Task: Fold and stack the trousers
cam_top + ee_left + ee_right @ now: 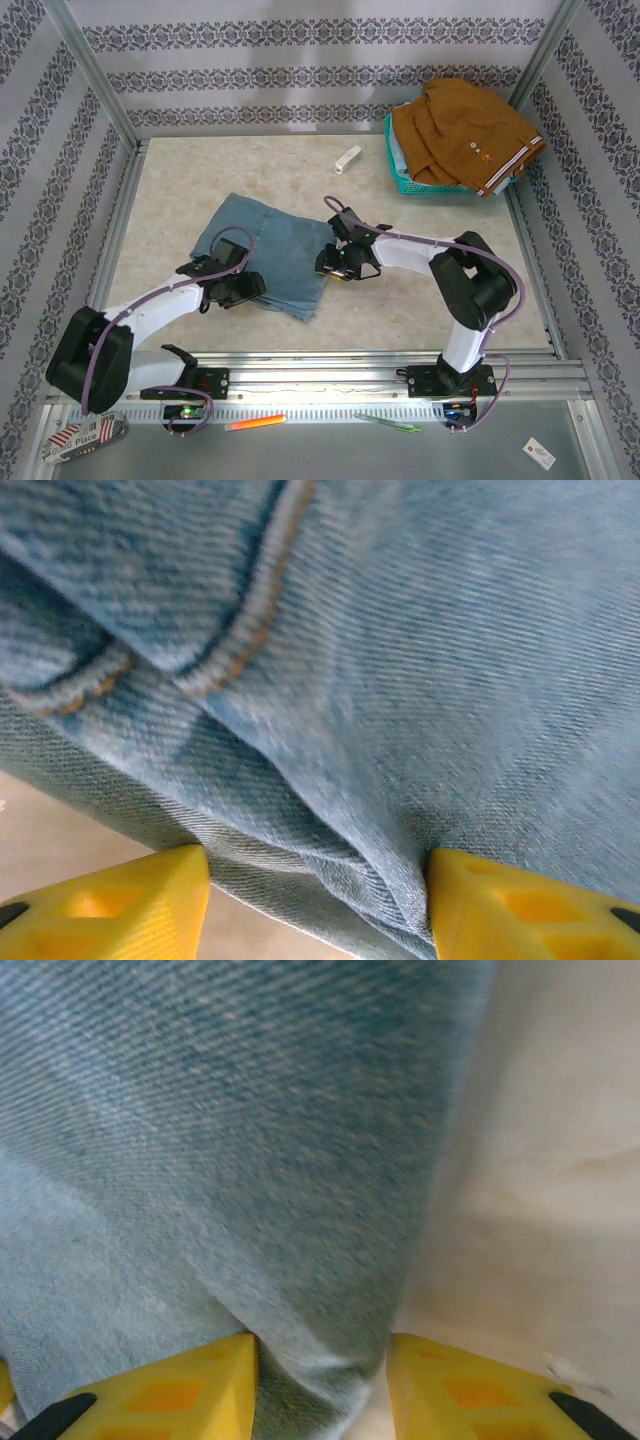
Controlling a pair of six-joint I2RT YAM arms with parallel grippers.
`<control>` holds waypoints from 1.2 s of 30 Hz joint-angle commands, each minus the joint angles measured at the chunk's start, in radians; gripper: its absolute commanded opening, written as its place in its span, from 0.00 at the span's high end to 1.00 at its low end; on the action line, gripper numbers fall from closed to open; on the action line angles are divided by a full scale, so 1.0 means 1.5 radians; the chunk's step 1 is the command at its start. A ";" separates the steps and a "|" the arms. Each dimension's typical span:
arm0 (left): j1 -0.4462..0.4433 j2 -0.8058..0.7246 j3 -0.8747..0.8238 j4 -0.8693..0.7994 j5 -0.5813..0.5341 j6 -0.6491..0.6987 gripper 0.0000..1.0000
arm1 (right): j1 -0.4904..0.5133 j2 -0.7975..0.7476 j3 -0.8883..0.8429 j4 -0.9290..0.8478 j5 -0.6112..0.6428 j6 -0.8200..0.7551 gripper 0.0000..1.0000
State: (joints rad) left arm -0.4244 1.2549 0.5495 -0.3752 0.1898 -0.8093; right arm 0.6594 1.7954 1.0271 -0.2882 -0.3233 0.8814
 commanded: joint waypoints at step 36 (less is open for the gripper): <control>0.037 -0.168 0.011 -0.078 0.001 0.017 0.46 | 0.128 -0.050 0.119 -0.086 0.022 -0.039 0.67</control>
State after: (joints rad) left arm -0.3283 1.0279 0.6418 -0.4786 0.1303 -0.6704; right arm 0.8871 1.7035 1.1893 -0.3557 -0.3515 0.8631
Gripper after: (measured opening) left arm 0.541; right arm 0.327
